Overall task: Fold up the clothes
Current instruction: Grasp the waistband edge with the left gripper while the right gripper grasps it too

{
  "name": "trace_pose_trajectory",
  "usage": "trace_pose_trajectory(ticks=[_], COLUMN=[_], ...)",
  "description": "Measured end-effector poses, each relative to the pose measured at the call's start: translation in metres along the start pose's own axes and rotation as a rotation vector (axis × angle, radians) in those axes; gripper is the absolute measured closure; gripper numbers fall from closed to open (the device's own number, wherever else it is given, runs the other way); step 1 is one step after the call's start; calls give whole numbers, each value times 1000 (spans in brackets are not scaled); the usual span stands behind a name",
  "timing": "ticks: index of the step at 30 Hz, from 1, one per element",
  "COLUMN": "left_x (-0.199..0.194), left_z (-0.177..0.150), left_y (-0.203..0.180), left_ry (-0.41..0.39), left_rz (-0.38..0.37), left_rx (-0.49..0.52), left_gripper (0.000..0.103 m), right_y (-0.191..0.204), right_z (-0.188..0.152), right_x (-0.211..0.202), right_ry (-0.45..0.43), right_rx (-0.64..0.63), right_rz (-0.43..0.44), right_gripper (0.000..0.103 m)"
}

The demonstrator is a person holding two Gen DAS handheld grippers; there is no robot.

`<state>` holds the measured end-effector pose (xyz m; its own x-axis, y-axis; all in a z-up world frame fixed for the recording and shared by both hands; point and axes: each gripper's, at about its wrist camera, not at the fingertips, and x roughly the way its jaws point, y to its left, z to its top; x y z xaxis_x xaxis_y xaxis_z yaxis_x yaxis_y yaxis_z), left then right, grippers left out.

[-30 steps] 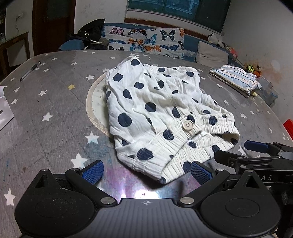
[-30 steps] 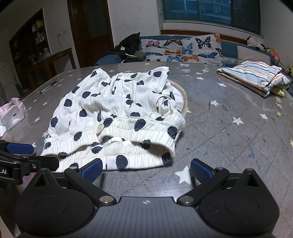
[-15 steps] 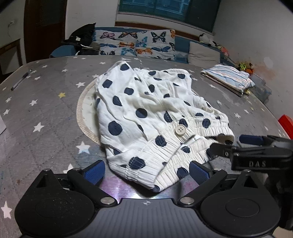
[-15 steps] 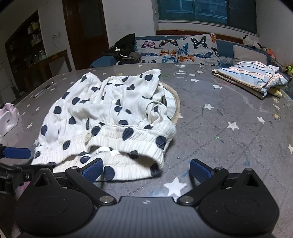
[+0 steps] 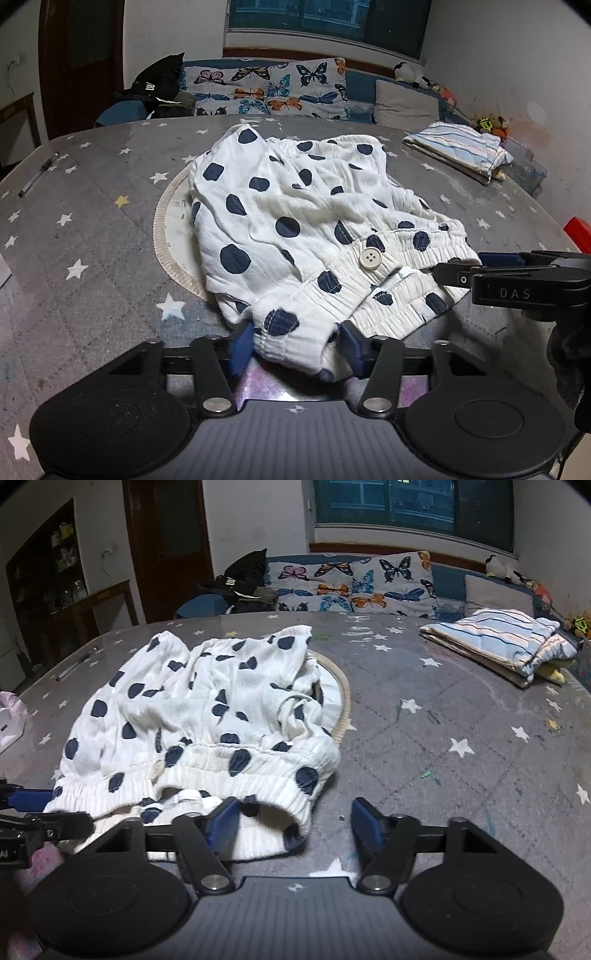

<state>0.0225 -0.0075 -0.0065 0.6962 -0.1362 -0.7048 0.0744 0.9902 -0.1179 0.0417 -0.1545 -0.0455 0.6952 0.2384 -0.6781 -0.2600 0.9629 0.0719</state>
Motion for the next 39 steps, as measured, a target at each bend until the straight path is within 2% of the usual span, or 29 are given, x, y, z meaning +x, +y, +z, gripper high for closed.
trace_pose_trajectory(ticks=[2, 4, 8, 10, 14, 18, 22, 29, 35, 36, 38, 39], left_x=[-3, -6, -13, -17, -19, -17, -17, -14, -15, -15, -17, -18], left_z=[1, 1, 2, 3, 4, 4, 3, -5, -6, -5, -4, -3], left_y=[1, 2, 3, 4, 5, 8, 5, -3, -4, -5, -7, -9], left_ry=[-12, -23, -48, -63, -65, -53, -56, -54, -71, -79, -98, -109], left_rz=[-7, -14, -28, -34, -26, -16, -14, 7, 47, 52, 61, 66], left_rx=[-1, -2, -4, -2, 1, -2, 21, 79, 99, 102, 114, 124], left_gripper=[63, 68, 70, 70, 70, 67, 63, 60, 56, 56, 56, 56], right_y=[1, 0, -1, -2, -1, 5, 9, 11, 8, 8, 8, 8], right_z=[0, 0, 1, 2, 3, 0, -2, 6, 14, 14, 15, 15], right_x=[0, 0, -5, -9, -8, -6, -4, -2, -11, -11, -12, -12], right_ry=[-2, -7, -20, -34, -30, -12, -11, -61, -113, -114, -119, -121], right_rx=[-4, -2, 6, 9, -13, -54, -83, -90, -69, -71, -69, -70], right_rz=[3, 3, 10, 12, -2, -6, -21, -54, -35, -25, -2, 4], right_gripper=[44, 56, 65, 73, 71, 57, 49, 49, 53, 61, 66, 74])
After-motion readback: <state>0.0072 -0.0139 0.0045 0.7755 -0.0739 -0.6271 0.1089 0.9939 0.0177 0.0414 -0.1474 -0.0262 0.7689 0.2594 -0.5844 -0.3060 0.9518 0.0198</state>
